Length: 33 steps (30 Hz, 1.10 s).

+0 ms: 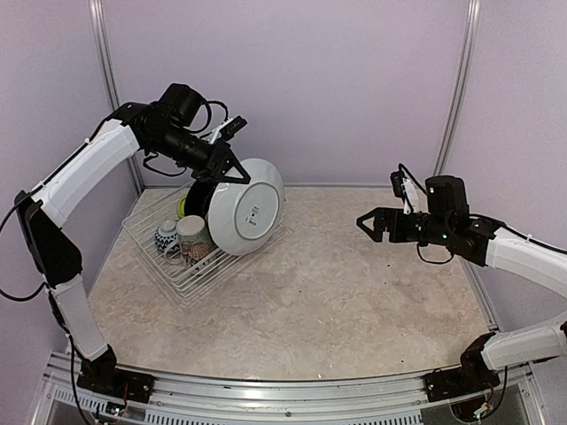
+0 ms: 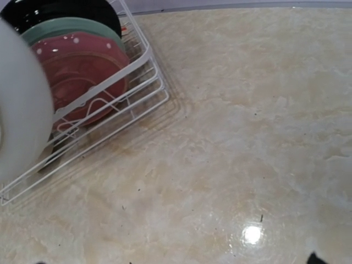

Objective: Unload the mixed dishes from the dish rack
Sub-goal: Pass from the left arm to the right

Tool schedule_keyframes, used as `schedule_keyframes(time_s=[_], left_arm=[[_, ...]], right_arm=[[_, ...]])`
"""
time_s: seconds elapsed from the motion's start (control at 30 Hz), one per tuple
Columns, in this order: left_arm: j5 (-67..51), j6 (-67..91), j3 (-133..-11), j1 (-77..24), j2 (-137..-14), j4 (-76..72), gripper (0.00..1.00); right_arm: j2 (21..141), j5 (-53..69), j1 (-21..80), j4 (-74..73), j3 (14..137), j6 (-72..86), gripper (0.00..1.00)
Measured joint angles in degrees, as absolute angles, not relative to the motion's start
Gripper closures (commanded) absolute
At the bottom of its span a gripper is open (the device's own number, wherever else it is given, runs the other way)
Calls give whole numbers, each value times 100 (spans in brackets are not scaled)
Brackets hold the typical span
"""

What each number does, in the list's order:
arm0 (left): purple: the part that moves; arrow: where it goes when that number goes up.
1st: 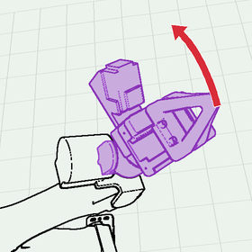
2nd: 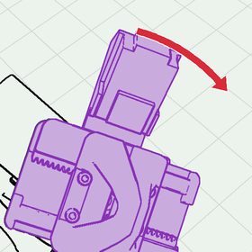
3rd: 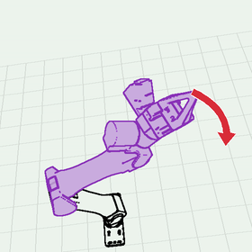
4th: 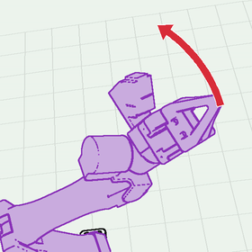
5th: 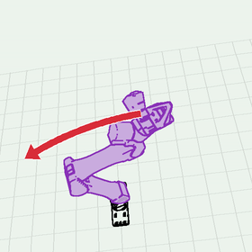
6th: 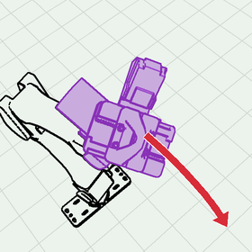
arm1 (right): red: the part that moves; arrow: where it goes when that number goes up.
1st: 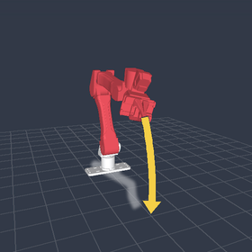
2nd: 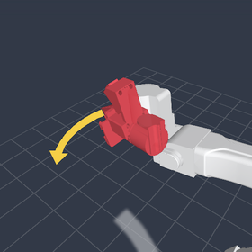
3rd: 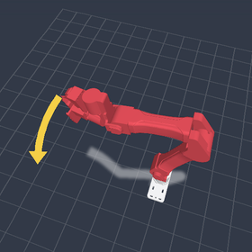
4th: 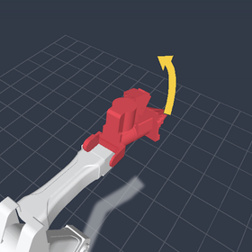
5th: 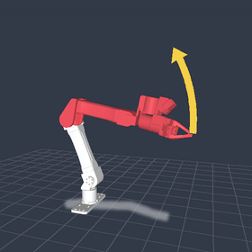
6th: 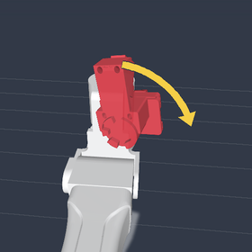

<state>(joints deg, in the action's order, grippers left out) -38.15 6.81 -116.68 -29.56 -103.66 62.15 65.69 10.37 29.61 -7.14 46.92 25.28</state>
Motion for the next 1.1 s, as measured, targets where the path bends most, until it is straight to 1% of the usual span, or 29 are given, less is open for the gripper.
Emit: schedule_keyframes(time_s=[0.1, 0.23, 0.4, 0.6, 0.73, 0.83, 1.0, 1.1], left_arm=[[-3865, 725, -11627, -3089, -10298, 6123, 100], [-3444, 674, -11306, -3404, -10038, 5647, 100], [-2259, 287, -10715, -4152, -9721, 4768, 100], [-401, -808, -9850, -5166, -9717, 3350, 100], [486, -1553, -9474, -5481, -9900, 2486, 100], [1055, -2165, -9408, -5577, -10195, 1964, 100], [1846, -3194, -9301, -5723, -10735, 1109, 100], [2137, -3701, -9253, -5843, -11052, 701, 100]], right_arm=[[6589, 950, 2961, -711, 4692, 2663, 0], [6672, 764, 2963, -709, 4692, 2899, 0], [6823, 381, 2961, -808, 4733, 3288, 0], [7170, 156, 2659, -1293, 5190, 3726, 0], [7415, 290, 2143, -1662, 5583, 3741, 0], [7601, 397, 1920, -1927, 6007, 3695, 0], [7896, 923, 1929, -1953, 6674, 3704, 0], [8005, 1116, 1962, -1789, 6805, 3763, 0]])
